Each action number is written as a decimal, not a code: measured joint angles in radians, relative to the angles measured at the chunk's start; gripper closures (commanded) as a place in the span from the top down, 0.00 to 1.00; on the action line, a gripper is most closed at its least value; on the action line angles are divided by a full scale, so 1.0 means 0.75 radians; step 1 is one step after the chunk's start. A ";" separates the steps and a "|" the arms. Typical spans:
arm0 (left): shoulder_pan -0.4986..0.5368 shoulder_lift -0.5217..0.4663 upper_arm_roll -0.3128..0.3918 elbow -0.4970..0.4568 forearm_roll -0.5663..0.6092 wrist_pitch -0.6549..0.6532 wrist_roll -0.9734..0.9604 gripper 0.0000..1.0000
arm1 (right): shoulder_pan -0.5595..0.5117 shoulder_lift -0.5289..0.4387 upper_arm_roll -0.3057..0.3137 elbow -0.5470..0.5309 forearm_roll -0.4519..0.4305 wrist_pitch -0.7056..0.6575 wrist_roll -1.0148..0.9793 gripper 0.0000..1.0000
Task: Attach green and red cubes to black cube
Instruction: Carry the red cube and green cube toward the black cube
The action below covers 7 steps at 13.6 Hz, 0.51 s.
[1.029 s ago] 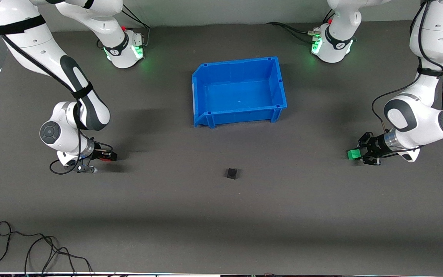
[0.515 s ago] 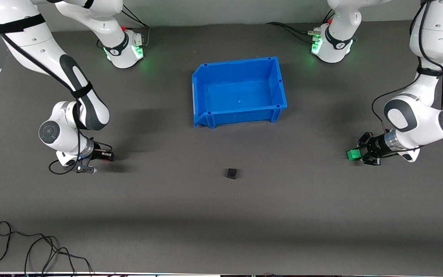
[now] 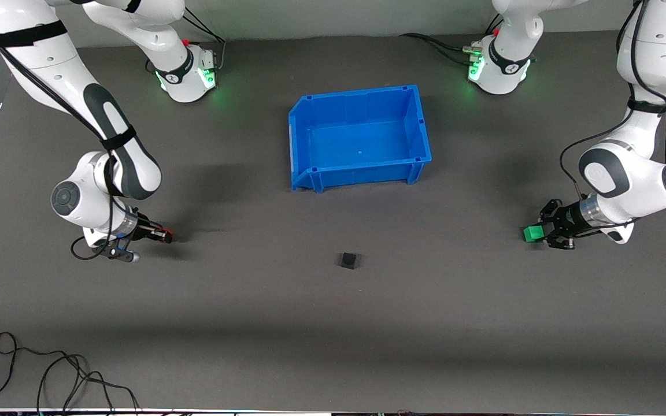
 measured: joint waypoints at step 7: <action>-0.005 -0.070 -0.002 0.138 -0.002 -0.217 0.000 0.05 | 0.139 -0.006 0.006 0.224 0.059 -0.235 0.739 0.00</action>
